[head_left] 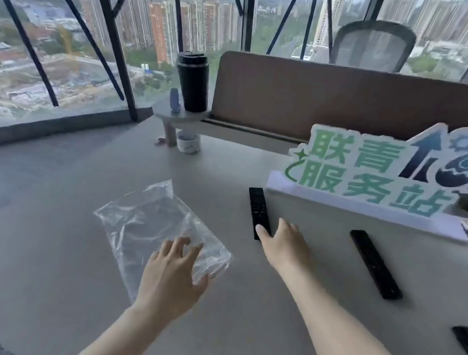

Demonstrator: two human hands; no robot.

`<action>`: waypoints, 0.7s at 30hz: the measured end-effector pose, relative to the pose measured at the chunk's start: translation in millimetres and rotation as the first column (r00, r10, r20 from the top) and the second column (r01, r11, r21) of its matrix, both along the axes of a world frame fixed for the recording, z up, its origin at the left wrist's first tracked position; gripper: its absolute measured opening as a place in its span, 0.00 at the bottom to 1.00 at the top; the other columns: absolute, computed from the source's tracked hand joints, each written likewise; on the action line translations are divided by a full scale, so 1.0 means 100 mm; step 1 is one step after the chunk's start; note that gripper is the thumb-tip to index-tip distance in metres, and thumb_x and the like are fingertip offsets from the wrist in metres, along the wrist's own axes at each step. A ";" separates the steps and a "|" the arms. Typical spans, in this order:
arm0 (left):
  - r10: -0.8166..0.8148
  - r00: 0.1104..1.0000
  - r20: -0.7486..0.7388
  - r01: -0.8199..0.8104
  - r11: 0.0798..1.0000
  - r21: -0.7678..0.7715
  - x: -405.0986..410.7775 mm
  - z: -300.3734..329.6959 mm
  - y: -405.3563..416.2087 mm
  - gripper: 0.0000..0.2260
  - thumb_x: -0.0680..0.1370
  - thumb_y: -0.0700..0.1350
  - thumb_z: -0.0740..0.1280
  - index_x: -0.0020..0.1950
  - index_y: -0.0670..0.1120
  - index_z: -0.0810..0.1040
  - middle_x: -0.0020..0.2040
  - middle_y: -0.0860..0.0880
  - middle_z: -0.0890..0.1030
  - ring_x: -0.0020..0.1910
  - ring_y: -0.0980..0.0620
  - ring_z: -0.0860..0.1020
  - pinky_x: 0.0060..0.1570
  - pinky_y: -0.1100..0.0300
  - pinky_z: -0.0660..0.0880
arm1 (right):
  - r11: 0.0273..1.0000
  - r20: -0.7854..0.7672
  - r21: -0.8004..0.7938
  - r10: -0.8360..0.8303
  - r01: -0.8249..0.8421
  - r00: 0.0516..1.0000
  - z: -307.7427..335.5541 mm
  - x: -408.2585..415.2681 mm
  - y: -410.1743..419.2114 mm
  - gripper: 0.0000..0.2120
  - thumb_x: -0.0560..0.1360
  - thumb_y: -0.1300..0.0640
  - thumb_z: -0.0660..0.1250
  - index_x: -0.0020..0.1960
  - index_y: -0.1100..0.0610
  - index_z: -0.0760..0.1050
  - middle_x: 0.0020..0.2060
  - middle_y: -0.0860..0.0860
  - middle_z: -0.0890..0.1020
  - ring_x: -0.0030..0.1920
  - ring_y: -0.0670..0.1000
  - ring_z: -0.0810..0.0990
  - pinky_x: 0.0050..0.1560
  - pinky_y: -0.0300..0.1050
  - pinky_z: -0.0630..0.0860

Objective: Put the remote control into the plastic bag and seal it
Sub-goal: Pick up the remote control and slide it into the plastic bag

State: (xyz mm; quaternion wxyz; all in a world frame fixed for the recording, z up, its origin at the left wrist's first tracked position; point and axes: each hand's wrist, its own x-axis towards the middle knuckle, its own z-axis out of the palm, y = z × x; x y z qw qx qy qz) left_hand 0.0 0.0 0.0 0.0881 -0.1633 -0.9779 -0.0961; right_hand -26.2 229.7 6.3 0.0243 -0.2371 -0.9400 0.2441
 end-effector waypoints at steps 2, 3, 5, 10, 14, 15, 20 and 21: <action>-0.022 0.997 -0.068 0.022 1.000 -0.003 0.02 -0.11 -0.08 0.15 0.68 0.50 0.68 0.54 0.52 0.79 0.49 0.49 0.79 0.47 0.44 0.80 0.37 0.52 0.76 | 0.997 -0.009 0.039 -0.063 0.063 0.998 -0.09 -0.12 -0.09 0.31 0.75 0.37 0.60 0.65 0.60 0.72 0.63 0.59 0.76 0.62 0.61 0.75 0.57 0.53 0.73; -0.032 0.996 -0.087 0.032 0.999 -0.004 0.02 -0.18 -0.13 0.10 0.69 0.47 0.69 0.49 0.51 0.80 0.45 0.49 0.79 0.43 0.44 0.80 0.32 0.53 0.75 | 0.995 -0.020 0.066 -0.070 0.071 0.997 -0.13 -0.19 -0.12 0.29 0.75 0.38 0.62 0.63 0.60 0.73 0.60 0.59 0.78 0.60 0.61 0.77 0.55 0.53 0.73; -0.014 0.996 -0.084 0.013 1.000 -0.019 0.03 -0.21 -0.20 0.05 0.70 0.42 0.68 0.44 0.51 0.80 0.39 0.50 0.76 0.38 0.45 0.80 0.26 0.55 0.72 | 0.996 0.002 0.053 -0.076 0.075 0.997 -0.12 -0.25 -0.19 0.25 0.75 0.42 0.64 0.62 0.60 0.73 0.58 0.60 0.80 0.58 0.62 0.79 0.52 0.52 0.74; -0.039 0.997 -0.069 0.042 0.999 0.033 0.12 -0.14 -0.28 0.07 0.75 0.43 0.64 0.49 0.52 0.79 0.39 0.49 0.77 0.35 0.42 0.80 0.30 0.53 0.73 | 0.970 -0.018 -0.244 -0.028 0.022 0.999 -0.05 0.18 -0.16 0.14 0.77 0.49 0.61 0.49 0.61 0.75 0.42 0.60 0.78 0.43 0.58 0.80 0.41 0.47 0.69; -0.127 0.989 -0.079 0.142 0.963 0.230 0.25 0.03 -0.06 0.12 0.80 0.47 0.57 0.52 0.49 0.80 0.44 0.46 0.81 0.41 0.40 0.80 0.36 0.52 0.75 | 0.671 -0.134 -0.741 -0.143 -0.004 0.981 0.18 1.15 -0.01 0.12 0.77 0.52 0.62 0.39 0.58 0.71 0.23 0.52 0.67 0.17 0.47 0.60 0.22 0.36 0.55; -0.147 0.985 -0.092 0.167 0.948 0.272 0.29 0.07 0.03 0.13 0.80 0.46 0.57 0.53 0.47 0.80 0.44 0.45 0.81 0.41 0.39 0.80 0.36 0.51 0.75 | 0.624 -0.136 -0.781 -0.134 -0.023 0.982 0.25 1.42 0.05 0.11 0.77 0.53 0.61 0.39 0.58 0.71 0.22 0.51 0.65 0.17 0.47 0.57 0.22 0.36 0.52; -0.254 0.965 -0.059 0.256 0.883 0.393 0.59 0.20 0.57 0.13 0.80 0.44 0.56 0.55 0.45 0.79 0.48 0.43 0.79 0.44 0.37 0.79 0.44 0.46 0.77 | 0.651 -0.071 -0.759 -0.046 -0.024 0.996 0.52 2.32 0.25 0.13 0.77 0.53 0.62 0.37 0.59 0.71 0.23 0.49 0.58 0.23 0.48 0.52 0.28 0.43 0.47; -0.273 0.960 -0.062 0.275 0.876 0.397 0.67 0.22 0.66 0.13 0.80 0.43 0.55 0.55 0.43 0.79 0.48 0.43 0.78 0.43 0.38 0.79 0.44 0.46 0.77 | 0.672 -0.049 -0.741 -0.024 -0.020 0.999 0.54 2.37 0.27 0.12 0.76 0.53 0.63 0.37 0.58 0.69 0.24 0.48 0.58 0.24 0.48 0.52 0.28 0.42 0.47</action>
